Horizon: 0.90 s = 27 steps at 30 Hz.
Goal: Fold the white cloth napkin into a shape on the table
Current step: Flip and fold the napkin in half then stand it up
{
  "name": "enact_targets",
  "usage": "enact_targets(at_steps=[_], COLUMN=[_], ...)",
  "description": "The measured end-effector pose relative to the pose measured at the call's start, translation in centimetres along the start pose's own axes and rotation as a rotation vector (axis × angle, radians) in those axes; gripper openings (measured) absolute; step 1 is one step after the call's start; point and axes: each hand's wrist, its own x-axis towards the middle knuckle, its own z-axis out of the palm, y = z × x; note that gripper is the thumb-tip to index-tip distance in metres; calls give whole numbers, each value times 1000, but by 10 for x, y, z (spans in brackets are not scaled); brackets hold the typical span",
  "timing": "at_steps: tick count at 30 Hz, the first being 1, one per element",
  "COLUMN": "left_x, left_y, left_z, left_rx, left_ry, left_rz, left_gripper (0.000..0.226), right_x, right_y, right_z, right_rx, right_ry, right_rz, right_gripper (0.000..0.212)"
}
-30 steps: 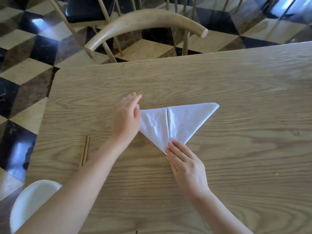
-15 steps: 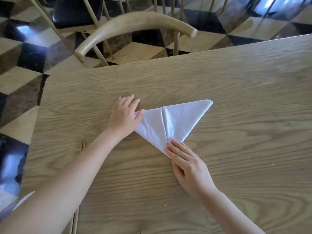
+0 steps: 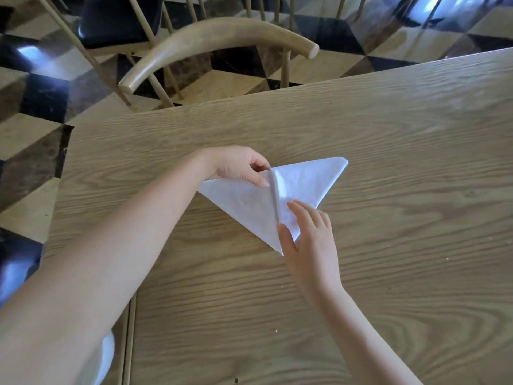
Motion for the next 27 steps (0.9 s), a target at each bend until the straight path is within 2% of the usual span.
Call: enact_targets(at_steps=[7,10,12,17,18,20,22,24,27], left_x=[-14,-26,-34,-44,-45,-48,-53,-57,-58], left_y=[13,29,39,50,50,46,37,25,3], left_z=[-1,-1,0,-5,-6,-7,-7,-3,11], left_rx=[-77,-66,-68,-10,5,65,84,14,-152], left_ry=[4,42,66,142,179,230,146,26,103], left_rz=[109,190,251,325,343,354,258,148,124], left_gripper=[25,31,35,56,59,63,63,52,34], right_x=[8,19,25,29,30,32,36,41,49], right_y=[-12,-21,-26,-27,-26,-23,-22,-19,-10], right_z=[-3,-8,-13,-25,-27,-33,-43,-51,-58], right_rx=[-35,99,259,532,583,671,751,817,666], right_ry=[-61,-117,-130,-98,-114,-187,-282,-376,-509], right_rz=[51,103,141,232,238,235,230,225,228], right_gripper=[65,69,56,6,5,17,18,18,15])
